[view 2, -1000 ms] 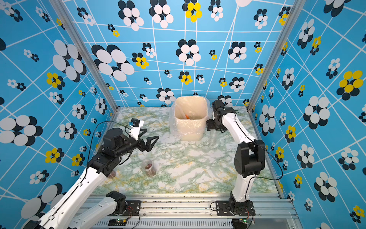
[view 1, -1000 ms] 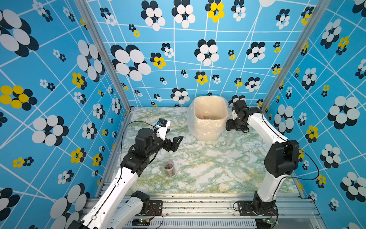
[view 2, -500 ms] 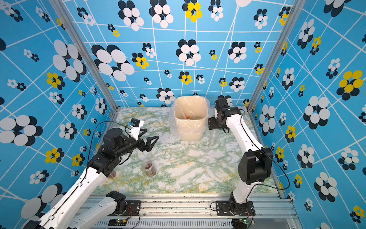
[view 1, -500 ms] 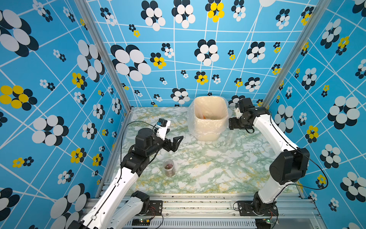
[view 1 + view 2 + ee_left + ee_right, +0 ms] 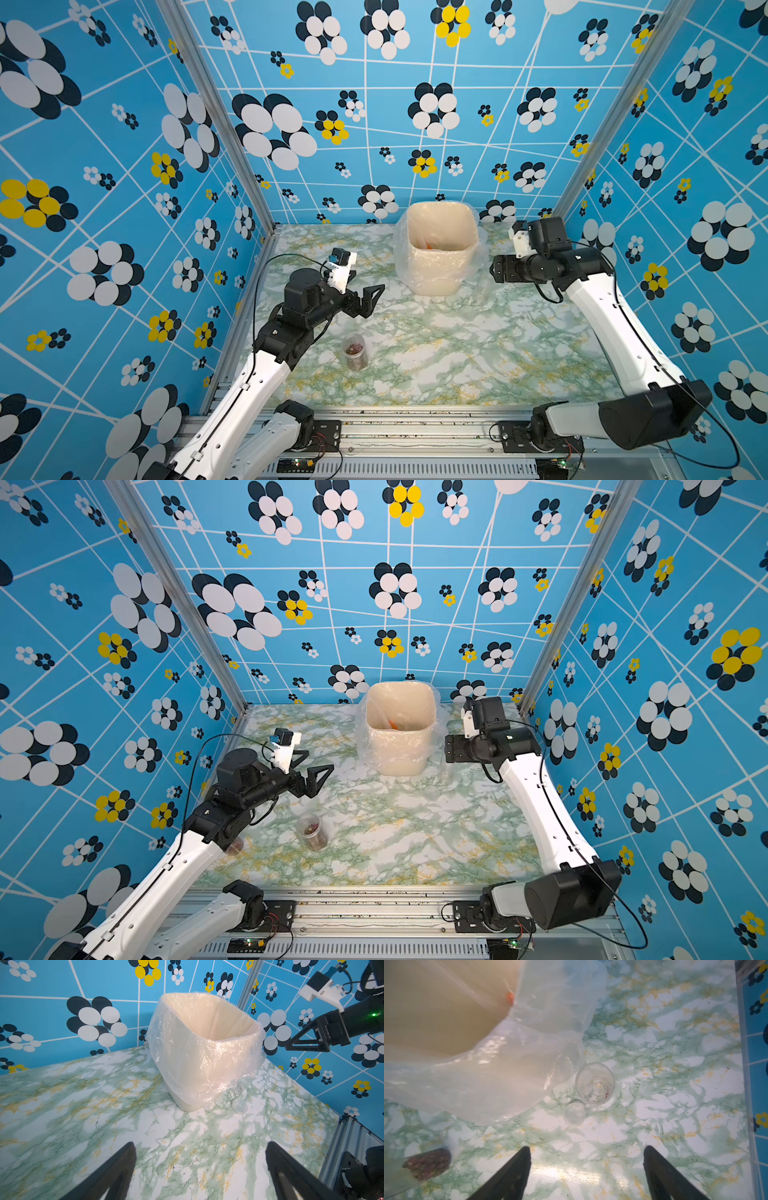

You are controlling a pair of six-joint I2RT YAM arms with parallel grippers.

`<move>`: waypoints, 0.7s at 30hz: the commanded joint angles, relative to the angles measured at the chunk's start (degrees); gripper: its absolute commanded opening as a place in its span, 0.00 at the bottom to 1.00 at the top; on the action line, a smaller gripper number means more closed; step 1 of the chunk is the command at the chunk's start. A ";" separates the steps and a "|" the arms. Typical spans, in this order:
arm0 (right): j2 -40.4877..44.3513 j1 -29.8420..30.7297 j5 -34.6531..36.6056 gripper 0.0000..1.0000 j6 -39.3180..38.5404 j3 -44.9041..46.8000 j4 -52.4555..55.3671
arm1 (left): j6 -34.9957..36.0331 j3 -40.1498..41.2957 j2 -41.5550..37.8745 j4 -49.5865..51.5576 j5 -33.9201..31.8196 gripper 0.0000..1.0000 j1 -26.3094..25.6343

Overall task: Empty the moldy dried flower tea in the jars
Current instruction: Place the jar at the center of the board, then pick up the jar from the center of the board.

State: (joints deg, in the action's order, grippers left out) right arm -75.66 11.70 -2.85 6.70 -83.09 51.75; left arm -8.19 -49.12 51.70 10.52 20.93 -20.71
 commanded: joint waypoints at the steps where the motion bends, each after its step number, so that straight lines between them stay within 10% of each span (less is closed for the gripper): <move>1: 6.16 0.73 -11.76 0.89 2.12 3.87 -8.67 | -2.81 -0.97 1.00 3.35 -2.19 0.99 -0.20; 10: 13.67 13.83 -20.79 0.95 -1.01 16.25 -31.01 | -4.90 -2.32 3.30 8.73 -6.00 0.99 1.94; 21: 1.38 31.74 -22.37 0.98 -12.12 20.13 -44.33 | -8.71 -2.74 5.22 8.18 0.63 0.99 11.01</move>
State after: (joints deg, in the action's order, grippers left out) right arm -71.40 40.66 -23.33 -0.69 -63.57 12.80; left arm -15.03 -50.41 56.03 18.83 18.70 -11.31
